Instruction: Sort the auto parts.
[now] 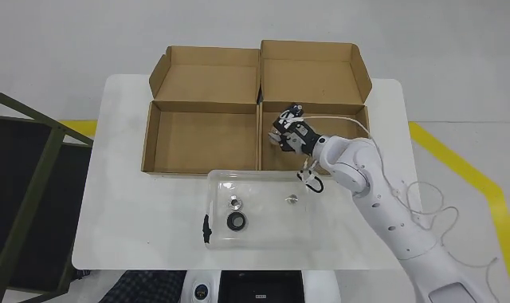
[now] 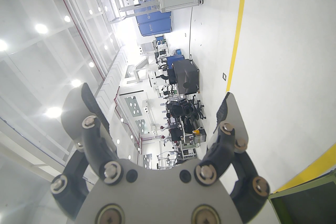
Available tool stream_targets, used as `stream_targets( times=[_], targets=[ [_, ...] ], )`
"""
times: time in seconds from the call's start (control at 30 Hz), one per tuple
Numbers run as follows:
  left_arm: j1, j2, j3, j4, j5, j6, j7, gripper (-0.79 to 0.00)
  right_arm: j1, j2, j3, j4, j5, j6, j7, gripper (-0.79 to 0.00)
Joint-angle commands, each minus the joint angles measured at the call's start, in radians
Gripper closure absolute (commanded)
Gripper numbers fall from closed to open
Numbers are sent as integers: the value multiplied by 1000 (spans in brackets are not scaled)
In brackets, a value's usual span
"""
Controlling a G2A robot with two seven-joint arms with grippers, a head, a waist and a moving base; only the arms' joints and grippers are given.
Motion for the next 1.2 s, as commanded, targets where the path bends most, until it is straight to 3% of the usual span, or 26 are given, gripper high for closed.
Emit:
stream_targets(
  times=[0.0,0.13,0.17,0.2,0.4,0.63,1.17],
  targets=[
    [0,0,0,0,0,0,0,-785,1,-1,-4,2,-2,0,-1,-259],
    [0,0,0,0,0,0,0,-785,2,-4,-8,7,1,-3,-4,-400],
    [0,0,0,0,0,0,0,-785,0,-4,-9,7,0,-5,-5,-720],
    [0,0,0,0,0,0,0,-785,-1,-5,-8,5,-1,-5,-6,-785],
    [0,0,0,0,0,0,0,-785,-28,2,17,-53,-35,-2,-14,-785],
    [0,0,0,0,0,0,0,-785,-106,24,95,-235,-92,-15,12,-785],
    [0,0,0,0,0,0,0,-785,-328,79,191,-617,-71,-315,235,-785]
  ],
)
